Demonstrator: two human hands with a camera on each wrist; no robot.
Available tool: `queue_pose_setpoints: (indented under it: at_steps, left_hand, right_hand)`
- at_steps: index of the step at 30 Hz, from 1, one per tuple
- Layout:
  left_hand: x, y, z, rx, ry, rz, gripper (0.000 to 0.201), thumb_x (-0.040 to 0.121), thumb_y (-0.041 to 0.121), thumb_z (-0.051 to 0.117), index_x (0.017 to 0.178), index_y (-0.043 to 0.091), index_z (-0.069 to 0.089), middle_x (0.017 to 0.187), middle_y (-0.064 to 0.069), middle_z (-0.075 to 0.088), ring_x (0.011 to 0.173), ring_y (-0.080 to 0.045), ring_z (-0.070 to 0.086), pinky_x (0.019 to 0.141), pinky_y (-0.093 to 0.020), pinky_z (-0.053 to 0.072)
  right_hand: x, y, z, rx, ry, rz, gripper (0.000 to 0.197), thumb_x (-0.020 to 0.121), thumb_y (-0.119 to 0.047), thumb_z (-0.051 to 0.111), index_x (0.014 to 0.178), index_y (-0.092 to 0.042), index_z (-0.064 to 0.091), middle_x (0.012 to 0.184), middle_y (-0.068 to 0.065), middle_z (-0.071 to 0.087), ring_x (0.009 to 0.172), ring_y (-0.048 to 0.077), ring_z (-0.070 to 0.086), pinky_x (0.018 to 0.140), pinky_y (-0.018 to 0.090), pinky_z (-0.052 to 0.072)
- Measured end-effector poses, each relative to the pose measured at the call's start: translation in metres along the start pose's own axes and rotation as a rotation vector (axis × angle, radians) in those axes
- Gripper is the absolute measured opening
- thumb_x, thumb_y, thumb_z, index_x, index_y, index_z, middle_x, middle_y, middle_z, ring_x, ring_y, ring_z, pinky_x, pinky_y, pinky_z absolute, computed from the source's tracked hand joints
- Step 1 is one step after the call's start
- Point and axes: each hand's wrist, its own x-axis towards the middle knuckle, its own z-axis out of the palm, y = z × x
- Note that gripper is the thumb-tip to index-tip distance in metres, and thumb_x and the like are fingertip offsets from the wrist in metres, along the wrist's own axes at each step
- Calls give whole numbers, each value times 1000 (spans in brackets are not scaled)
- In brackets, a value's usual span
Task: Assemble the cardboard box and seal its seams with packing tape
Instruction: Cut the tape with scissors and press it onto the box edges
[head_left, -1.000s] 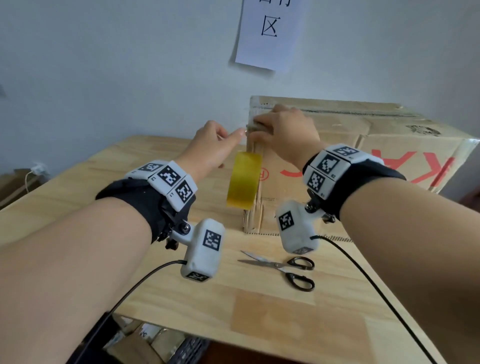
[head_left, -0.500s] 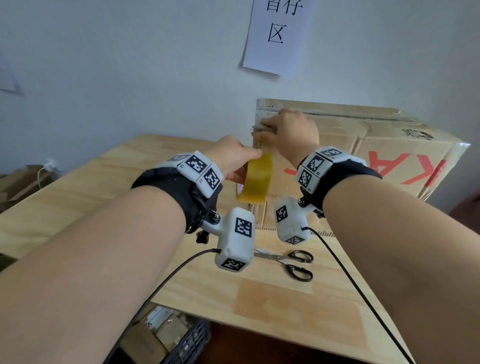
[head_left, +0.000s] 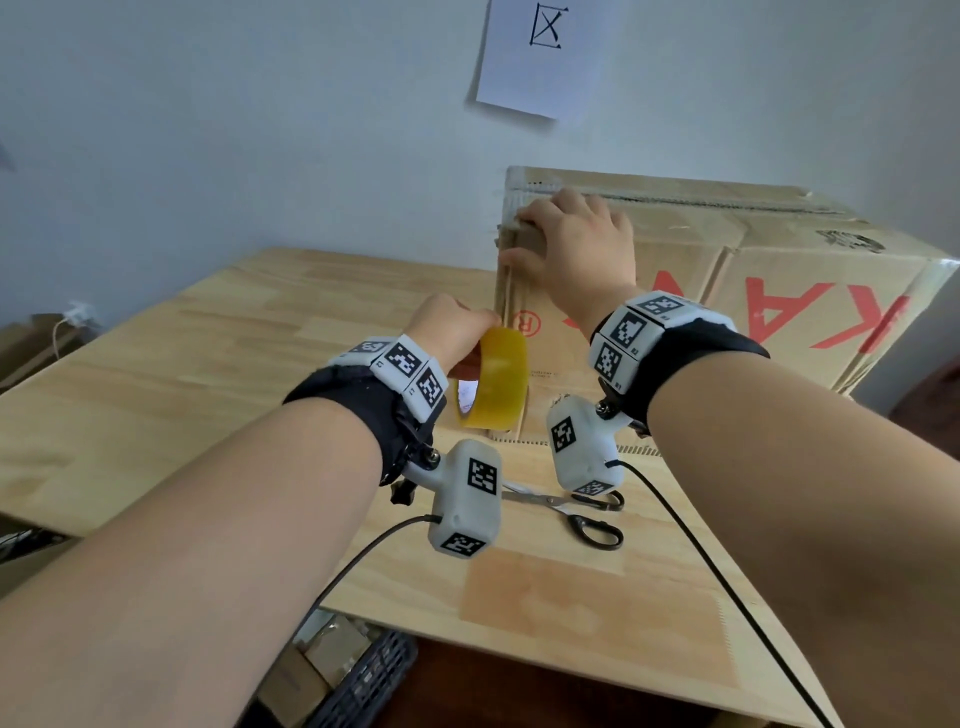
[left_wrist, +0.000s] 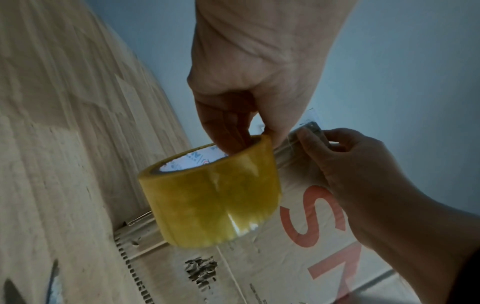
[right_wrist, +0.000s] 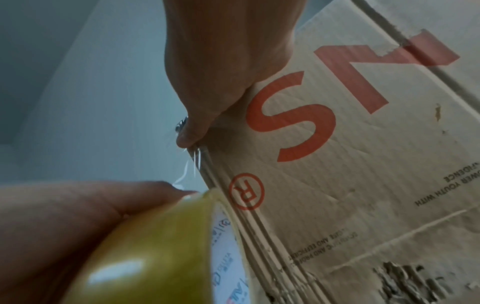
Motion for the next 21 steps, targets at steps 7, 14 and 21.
queue_pose_setpoints:
  at_steps: [7, 14, 21]
  left_hand:
    - [16, 4, -1, -45, -50, -86, 22, 83, 16, 61, 94, -1, 67, 82, -15, 67, 68, -26, 66, 71, -34, 58]
    - [18, -3, -2, 8, -29, 19, 18, 89, 26, 58, 85, 10, 52, 56, -3, 39, 40, -14, 35, 36, -14, 26]
    - [16, -20, 4, -76, 20, 115, 33, 92, 41, 53, 93, 9, 59, 80, -3, 53, 72, -17, 53, 58, -25, 51]
  right_hand:
    - [-8, -1, 12, -220, 1, -58, 74, 76, -64, 61, 130, -17, 44, 129, 7, 46, 117, 30, 44, 96, 44, 30]
    - [-4, 0, 9, -126, -12, -53, 61, 83, -58, 58, 132, -23, 47, 128, 1, 51, 119, 28, 44, 99, 43, 28]
    - [-8, -2, 7, 74, 82, -40, 37, 102, -32, 35, 132, -20, 54, 135, 3, 56, 130, 27, 42, 113, 41, 20]
